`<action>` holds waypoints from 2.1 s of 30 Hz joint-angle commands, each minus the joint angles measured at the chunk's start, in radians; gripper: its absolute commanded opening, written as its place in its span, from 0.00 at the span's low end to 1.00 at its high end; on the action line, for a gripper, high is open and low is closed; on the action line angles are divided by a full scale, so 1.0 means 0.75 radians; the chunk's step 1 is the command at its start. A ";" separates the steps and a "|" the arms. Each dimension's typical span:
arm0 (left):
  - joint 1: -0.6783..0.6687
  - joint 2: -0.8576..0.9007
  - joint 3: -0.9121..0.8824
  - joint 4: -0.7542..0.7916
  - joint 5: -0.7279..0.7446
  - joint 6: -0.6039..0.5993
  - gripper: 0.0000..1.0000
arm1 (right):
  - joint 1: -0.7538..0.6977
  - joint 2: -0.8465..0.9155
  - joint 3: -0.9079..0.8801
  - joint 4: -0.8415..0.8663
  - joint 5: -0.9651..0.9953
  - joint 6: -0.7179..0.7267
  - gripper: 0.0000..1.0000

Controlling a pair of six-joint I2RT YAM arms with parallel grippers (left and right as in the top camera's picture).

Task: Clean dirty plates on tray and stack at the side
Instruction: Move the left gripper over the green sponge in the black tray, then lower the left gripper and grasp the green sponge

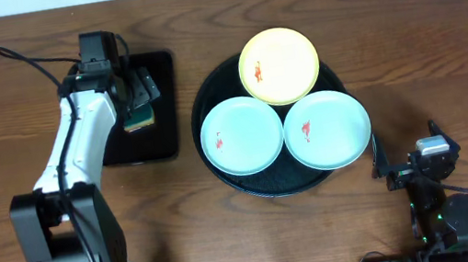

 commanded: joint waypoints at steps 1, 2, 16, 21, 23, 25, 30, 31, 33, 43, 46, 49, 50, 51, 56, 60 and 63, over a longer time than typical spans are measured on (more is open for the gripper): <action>0.009 -0.003 0.033 0.056 -0.017 -0.030 0.97 | -0.008 -0.001 -0.002 -0.006 0.002 -0.013 0.99; 0.009 -0.003 0.033 0.066 -0.017 -0.030 0.97 | -0.008 -0.001 -0.002 -0.006 0.002 -0.013 0.99; 0.009 0.129 0.012 0.089 -0.331 -0.289 0.97 | -0.008 -0.001 -0.002 -0.006 0.002 -0.013 0.99; 0.009 0.170 0.011 0.101 -0.331 -0.314 0.97 | -0.008 -0.001 -0.002 -0.006 0.002 -0.013 0.99; 0.009 0.184 0.011 0.107 -0.331 -0.314 0.97 | -0.008 -0.001 -0.002 -0.006 0.002 -0.013 0.99; 0.009 0.192 0.010 0.116 -0.331 -0.314 0.97 | -0.008 -0.001 -0.002 -0.006 0.002 -0.013 0.99; 0.009 0.195 0.007 0.148 -0.331 -0.314 0.97 | -0.008 -0.001 -0.002 -0.006 0.002 -0.013 0.99; 0.009 0.195 0.007 0.153 -0.331 -0.314 0.97 | -0.008 -0.001 -0.002 -0.006 0.002 -0.013 0.99; 0.009 0.195 0.006 0.162 -0.331 -0.314 0.97 | -0.008 -0.001 -0.002 -0.006 0.002 -0.013 0.99; 0.009 0.197 0.006 0.197 -0.332 -0.314 0.97 | -0.008 -0.001 -0.002 -0.006 0.002 -0.013 0.99; 0.009 0.205 0.006 0.203 -0.332 -0.314 0.97 | -0.008 -0.001 -0.002 -0.006 0.002 -0.013 0.99; 0.009 0.220 0.006 0.214 -0.329 -0.315 0.97 | -0.008 -0.001 -0.002 -0.006 0.002 -0.013 0.99; 0.008 0.238 0.006 0.230 -0.294 -0.314 0.97 | -0.008 -0.001 -0.002 -0.006 0.002 -0.013 0.99; 0.008 0.249 0.006 0.239 -0.268 -0.314 0.97 | -0.008 -0.001 -0.002 -0.006 0.002 -0.013 0.99; 0.008 0.306 0.006 0.261 -0.159 -0.311 0.97 | -0.008 -0.001 -0.002 -0.006 0.002 -0.013 0.99; 0.008 0.314 0.006 0.262 -0.104 -0.273 0.97 | -0.008 -0.001 -0.002 -0.006 0.002 -0.013 0.99; 0.008 0.314 0.006 0.262 -0.033 -0.199 0.97 | -0.008 -0.001 -0.002 -0.006 0.002 -0.013 0.99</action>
